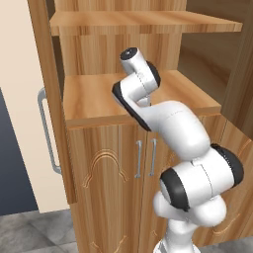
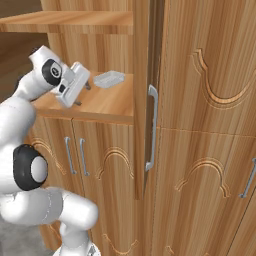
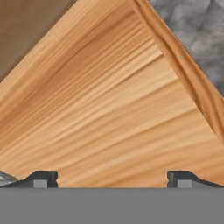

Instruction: Retrieve the tupperware from the cabinet, then place the raw meat into the tupperware to avoid contamination.

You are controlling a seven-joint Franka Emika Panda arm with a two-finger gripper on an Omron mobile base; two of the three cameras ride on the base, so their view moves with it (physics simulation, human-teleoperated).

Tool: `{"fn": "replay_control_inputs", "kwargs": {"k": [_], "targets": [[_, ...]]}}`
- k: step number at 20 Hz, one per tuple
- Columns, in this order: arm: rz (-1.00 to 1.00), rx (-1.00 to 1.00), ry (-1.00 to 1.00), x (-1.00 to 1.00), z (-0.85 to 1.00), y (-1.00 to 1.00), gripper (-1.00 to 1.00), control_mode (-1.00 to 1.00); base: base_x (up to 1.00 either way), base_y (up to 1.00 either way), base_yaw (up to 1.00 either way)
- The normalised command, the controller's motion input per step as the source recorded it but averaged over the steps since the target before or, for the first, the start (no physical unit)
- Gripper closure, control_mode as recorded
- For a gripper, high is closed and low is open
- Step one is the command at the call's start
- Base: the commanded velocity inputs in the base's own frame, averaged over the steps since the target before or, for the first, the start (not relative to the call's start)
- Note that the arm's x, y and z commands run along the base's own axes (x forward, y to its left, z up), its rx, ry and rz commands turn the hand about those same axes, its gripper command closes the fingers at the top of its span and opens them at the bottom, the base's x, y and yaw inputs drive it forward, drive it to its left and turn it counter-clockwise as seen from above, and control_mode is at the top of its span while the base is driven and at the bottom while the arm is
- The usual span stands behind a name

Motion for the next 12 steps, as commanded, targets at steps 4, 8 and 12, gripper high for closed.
{"fn": "replay_control_inputs", "kwargs": {"k": [4, 8, 12], "targets": [[0.00, -0.07, 0.04, 0.62, 0.15, 0.07, -1.00, -1.00, 0.00, 0.00, 0.00], [-0.04, -0.07, -0.01, 0.44, 0.13, 0.15, -1.00, -1.00, 0.00, 0.00, 0.00], [-0.03, -0.03, -0.02, 0.40, -0.02, 0.04, -1.00, -1.00, 0.00, 0.00, 0.00]]}}
